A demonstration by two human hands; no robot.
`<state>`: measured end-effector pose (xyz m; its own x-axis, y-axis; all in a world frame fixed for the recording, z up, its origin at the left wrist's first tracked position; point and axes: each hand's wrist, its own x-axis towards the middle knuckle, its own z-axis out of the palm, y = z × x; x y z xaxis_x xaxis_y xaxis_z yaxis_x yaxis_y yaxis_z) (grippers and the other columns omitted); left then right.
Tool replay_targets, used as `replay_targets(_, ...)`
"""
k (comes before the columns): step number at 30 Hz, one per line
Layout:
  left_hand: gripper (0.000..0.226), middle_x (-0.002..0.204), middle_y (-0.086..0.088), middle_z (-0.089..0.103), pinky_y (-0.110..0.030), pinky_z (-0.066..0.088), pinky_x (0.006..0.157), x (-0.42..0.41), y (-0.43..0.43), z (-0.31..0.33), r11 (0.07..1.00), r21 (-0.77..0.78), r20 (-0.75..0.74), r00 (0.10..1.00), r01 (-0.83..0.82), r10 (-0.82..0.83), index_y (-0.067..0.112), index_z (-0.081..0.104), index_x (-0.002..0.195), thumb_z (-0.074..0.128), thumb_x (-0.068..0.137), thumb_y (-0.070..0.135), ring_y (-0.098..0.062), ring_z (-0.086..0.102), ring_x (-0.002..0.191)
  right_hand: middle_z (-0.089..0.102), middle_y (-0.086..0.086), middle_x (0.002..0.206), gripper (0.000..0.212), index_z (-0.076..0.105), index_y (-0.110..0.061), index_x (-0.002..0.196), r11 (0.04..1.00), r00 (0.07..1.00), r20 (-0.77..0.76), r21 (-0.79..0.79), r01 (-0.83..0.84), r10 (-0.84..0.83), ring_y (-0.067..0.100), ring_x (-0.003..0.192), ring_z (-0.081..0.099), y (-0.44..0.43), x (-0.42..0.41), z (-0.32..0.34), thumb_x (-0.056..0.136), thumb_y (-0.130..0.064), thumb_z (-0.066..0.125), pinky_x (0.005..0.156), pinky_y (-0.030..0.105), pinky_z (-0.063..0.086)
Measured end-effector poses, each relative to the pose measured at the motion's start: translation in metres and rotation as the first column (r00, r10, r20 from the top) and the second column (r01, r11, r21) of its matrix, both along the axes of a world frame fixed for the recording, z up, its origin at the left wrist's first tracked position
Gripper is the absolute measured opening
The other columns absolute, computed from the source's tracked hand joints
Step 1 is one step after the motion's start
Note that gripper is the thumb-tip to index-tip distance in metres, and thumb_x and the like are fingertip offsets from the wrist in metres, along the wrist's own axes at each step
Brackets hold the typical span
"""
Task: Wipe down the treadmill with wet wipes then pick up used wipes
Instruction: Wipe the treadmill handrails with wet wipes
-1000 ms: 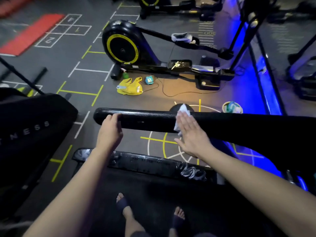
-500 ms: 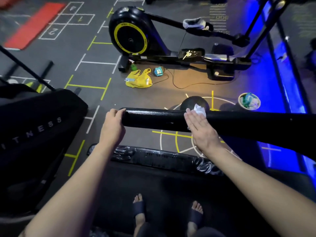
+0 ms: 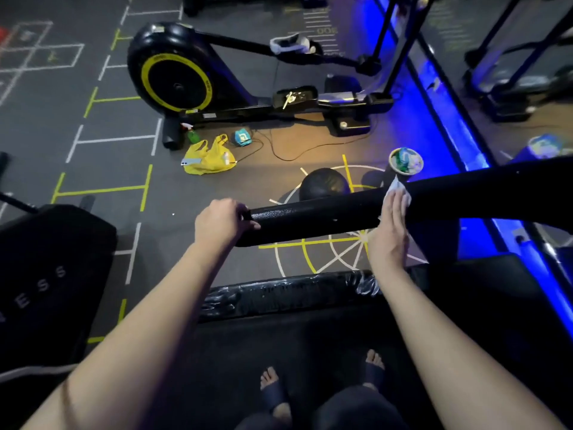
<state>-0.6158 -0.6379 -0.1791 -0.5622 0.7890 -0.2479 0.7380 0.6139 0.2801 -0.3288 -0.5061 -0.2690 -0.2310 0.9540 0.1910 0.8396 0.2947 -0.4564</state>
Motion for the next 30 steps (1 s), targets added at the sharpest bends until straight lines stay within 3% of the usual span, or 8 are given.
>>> replay_targets(6,0.041,0.105,-0.009,0.069,-0.032,0.042,0.069,0.005,0.015,0.021,0.99,-0.134,-0.039,0.998,0.041,-0.047,0.017,0.075,0.108,0.087,0.077,0.041,-0.034,0.066,0.1,0.012,0.009,0.168,0.09,0.016,-0.005,0.16,0.998,0.976,-0.209,-0.03,0.047,-0.052,0.024,0.153,0.008,-0.057,-0.076,-0.005,0.079,0.026,0.039,0.113,0.049,0.041)
replay_targets(11,0.041,0.11,-0.008,0.07,-0.031,0.043,0.07,0.007,0.021,0.025,0.981,-0.176,-0.062,0.994,0.076,-0.088,0.015,0.072,0.107,0.086,0.079,0.041,-0.033,0.068,0.104,0.002,0.003,0.169,0.096,0.011,-0.009,0.161,0.995,0.958,-0.274,-0.075,0.062,-0.081,0.021,0.155,-0.001,-0.056,-0.086,-0.002,0.076,0.03,0.032,0.126,0.037,0.016)
replay_targets(15,0.034,0.105,-0.01,0.071,-0.031,0.04,0.068,0.009,0.016,0.016,0.984,-0.15,-0.093,0.989,0.101,-0.116,0.013,0.071,0.1,0.081,0.084,0.041,-0.034,0.068,0.1,0.008,0.005,0.169,0.097,0.017,-0.009,0.161,0.989,0.96,-0.24,-0.056,0.135,-0.145,0.024,0.156,0.003,-0.02,-0.057,0.003,0.073,0.031,0.03,0.127,0.036,0.011)
replay_targets(19,0.033,0.104,-0.01,0.071,-0.031,0.04,0.067,0.008,0.018,0.02,0.984,-0.146,-0.085,0.99,0.1,-0.114,0.013,0.068,0.094,0.083,0.082,0.04,-0.035,0.067,0.099,0.015,0.012,0.167,0.101,0.021,-0.003,0.159,0.993,0.986,-0.12,0.01,-0.113,0.114,0.025,0.155,0.007,-0.032,-0.052,-0.007,0.066,0.035,0.036,0.125,0.022,0.004)
replay_targets(23,0.036,0.104,-0.01,0.07,-0.031,0.041,0.067,0.008,0.021,0.019,0.981,-0.154,-0.089,0.987,0.118,-0.133,0.012,0.07,0.099,0.084,0.081,0.04,-0.035,0.067,0.099,0.021,0.014,0.166,0.105,0.022,-0.003,0.158,0.905,0.908,0.099,0.089,-0.416,0.408,0.021,0.156,0.006,-0.021,-0.035,-0.016,0.06,0.031,0.039,0.125,0.028,-0.009)
replay_targets(26,0.034,0.101,-0.01,0.07,-0.031,0.041,0.066,0.009,0.018,0.015,0.983,-0.145,-0.096,0.987,0.116,-0.13,0.013,0.068,0.093,0.082,0.083,0.042,-0.035,0.067,0.097,0.009,0.009,0.169,0.091,0.011,-0.01,0.161,0.979,0.966,0.184,0.061,-0.197,0.183,0.022,0.156,0.007,0.004,-0.003,-0.004,0.078,0.02,0.034,0.124,0.038,-0.01)
replay_targets(28,0.034,0.1,-0.01,0.071,-0.03,0.039,0.065,0.009,0.018,0.016,0.984,-0.145,-0.088,0.989,0.107,-0.121,0.013,0.068,0.09,0.082,0.082,0.042,-0.035,0.067,0.096,0.009,0.009,0.169,0.096,0.012,-0.007,0.161,0.997,0.996,0.087,0.073,-0.028,0.022,0.023,0.156,0.004,0.003,0.002,0.001,0.075,0.023,0.044,0.126,0.044,0.002)
replay_targets(30,0.036,0.102,-0.01,0.071,-0.03,0.039,0.065,0.008,0.019,0.018,0.983,-0.15,-0.079,0.989,0.109,-0.122,0.011,0.071,0.095,0.083,0.082,0.041,-0.035,0.067,0.096,0.005,0.009,0.169,0.091,0.007,-0.007,0.161,0.994,0.994,0.098,0.091,-0.054,0.045,0.021,0.154,-0.002,-0.01,-0.017,0.005,0.079,0.02,0.035,0.127,0.046,0.009)
